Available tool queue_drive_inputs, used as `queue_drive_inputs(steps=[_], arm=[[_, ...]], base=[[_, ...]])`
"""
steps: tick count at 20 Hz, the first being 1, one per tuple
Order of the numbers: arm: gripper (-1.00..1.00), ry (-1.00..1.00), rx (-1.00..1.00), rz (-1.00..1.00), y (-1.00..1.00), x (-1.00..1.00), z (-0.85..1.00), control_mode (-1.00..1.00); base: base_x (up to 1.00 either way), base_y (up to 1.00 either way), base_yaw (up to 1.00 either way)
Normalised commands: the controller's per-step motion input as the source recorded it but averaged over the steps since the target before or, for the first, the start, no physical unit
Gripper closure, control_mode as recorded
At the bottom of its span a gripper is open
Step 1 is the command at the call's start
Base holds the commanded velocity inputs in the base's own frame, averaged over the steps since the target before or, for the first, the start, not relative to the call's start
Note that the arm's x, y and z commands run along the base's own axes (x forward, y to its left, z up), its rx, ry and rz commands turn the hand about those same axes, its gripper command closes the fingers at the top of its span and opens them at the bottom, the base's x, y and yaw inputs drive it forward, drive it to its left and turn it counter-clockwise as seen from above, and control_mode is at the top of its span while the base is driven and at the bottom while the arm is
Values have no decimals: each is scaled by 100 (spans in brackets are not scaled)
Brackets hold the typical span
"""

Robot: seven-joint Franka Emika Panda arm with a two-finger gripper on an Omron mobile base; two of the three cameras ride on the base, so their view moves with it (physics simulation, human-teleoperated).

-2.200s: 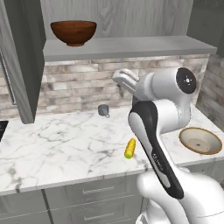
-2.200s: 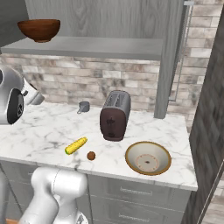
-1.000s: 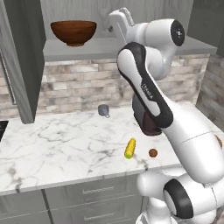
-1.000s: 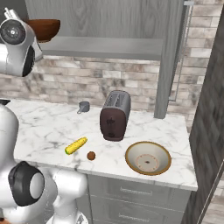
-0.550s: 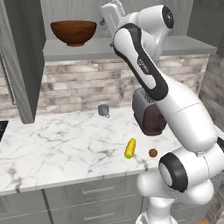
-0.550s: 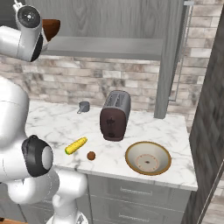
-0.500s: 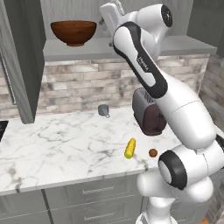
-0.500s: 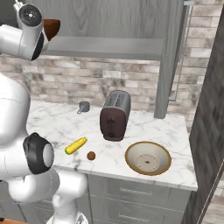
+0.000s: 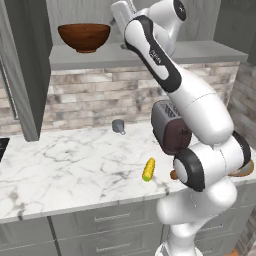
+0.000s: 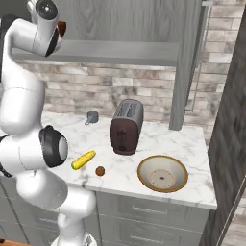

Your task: Pick both bowls and place them on the counter. Then place the cookie dough ball in one bowl and place the corn in the other bowl.

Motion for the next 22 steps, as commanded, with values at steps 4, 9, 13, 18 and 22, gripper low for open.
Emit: queue_drive_inputs(steps=[4, 9, 13, 18, 22], arm=[[-100, 1, 0, -1, 17, 53, 0, -100], [-100, 1, -1, -2, 22, 45, 0, -100], [-100, 3, -5, -2, 19, 38, -5, -100], [-100, 4, -5, -1, 25, 28, -13, -100], [-100, 7, 0, 0, 20, 17, -10, -100]], base=[[0, 0, 0], [0, 0, 0], [0, 0, 0], [0, 0, 0], [0, 0, 0]])
